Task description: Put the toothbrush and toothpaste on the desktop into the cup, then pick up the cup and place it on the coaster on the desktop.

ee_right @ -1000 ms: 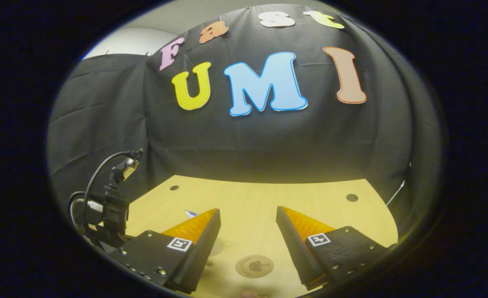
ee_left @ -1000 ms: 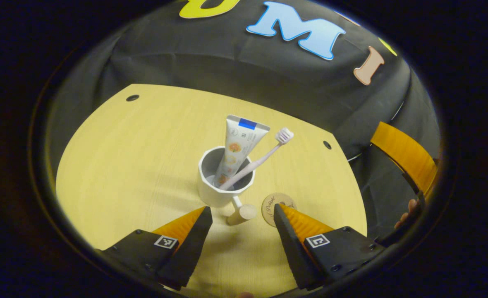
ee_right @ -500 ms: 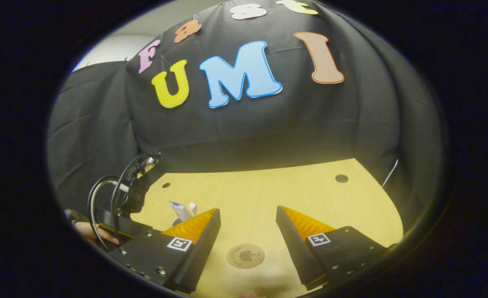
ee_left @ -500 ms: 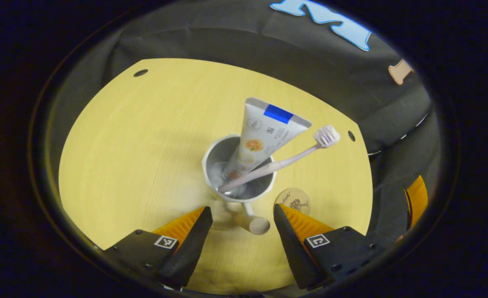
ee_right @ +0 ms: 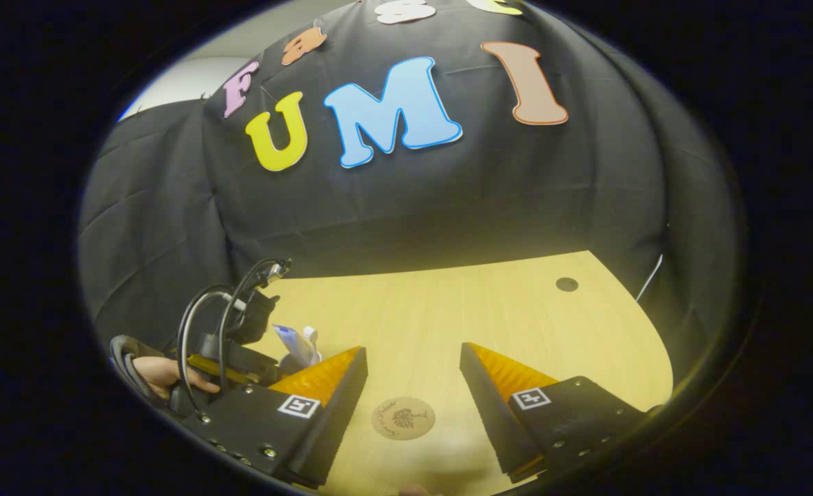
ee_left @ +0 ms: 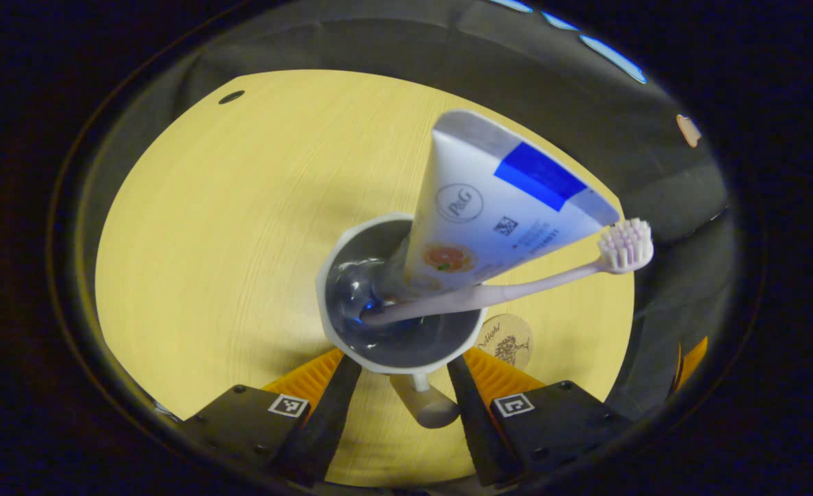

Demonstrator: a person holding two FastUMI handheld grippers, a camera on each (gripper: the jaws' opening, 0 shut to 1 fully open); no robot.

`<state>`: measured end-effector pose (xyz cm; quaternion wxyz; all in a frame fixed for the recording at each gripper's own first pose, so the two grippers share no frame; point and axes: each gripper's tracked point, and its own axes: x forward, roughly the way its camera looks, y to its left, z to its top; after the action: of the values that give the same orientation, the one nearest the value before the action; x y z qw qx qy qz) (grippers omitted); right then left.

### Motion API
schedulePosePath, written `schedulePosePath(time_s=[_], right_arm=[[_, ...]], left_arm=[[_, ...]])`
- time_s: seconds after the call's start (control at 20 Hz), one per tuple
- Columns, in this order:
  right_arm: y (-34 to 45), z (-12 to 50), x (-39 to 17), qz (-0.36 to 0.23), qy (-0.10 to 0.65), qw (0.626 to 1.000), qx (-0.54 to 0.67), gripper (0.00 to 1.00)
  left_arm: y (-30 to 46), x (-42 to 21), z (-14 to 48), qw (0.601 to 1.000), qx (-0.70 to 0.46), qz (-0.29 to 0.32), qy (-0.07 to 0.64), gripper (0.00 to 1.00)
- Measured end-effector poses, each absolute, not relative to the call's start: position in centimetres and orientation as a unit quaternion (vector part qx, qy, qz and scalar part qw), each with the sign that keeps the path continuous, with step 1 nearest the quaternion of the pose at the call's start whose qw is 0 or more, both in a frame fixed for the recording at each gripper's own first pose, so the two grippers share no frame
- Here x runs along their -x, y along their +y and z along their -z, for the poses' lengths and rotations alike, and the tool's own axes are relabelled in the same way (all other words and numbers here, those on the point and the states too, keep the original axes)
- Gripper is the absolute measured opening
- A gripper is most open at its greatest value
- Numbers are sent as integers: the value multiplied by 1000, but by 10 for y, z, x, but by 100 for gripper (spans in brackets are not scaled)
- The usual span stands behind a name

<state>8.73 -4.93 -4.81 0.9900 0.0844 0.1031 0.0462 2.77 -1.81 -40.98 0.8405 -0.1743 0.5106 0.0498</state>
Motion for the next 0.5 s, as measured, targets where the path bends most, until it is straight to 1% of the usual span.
schedulePosePath(time_s=[0.05,0.1,0.2,0.25,0.3,0.35,0.4,0.5], right_arm=[[-50,48,-87,-45,104,990,-84,86],[-51,49,-87,-45,106,990,-85,86],[-51,50,-87,-45,108,989,-89,86],[-52,49,-87,-44,109,989,-91,86],[-54,50,-88,-43,109,989,-92,86],[-55,50,-88,-42,110,989,-93,86],[-56,50,-87,-41,110,989,-94,86],[-57,51,-86,-40,111,988,-95,86]], left_arm=[[-18,-29,412,839,173,-51,513,82],[-17,-29,414,838,172,-56,515,79],[-16,-29,416,835,180,-56,516,77],[-15,-29,416,834,180,-60,518,65],[-14,-27,418,832,178,-62,522,57],[-15,-27,418,832,175,-60,523,51],[-16,-27,419,832,172,-58,524,47],[-14,-25,421,830,166,-65,528,45]])
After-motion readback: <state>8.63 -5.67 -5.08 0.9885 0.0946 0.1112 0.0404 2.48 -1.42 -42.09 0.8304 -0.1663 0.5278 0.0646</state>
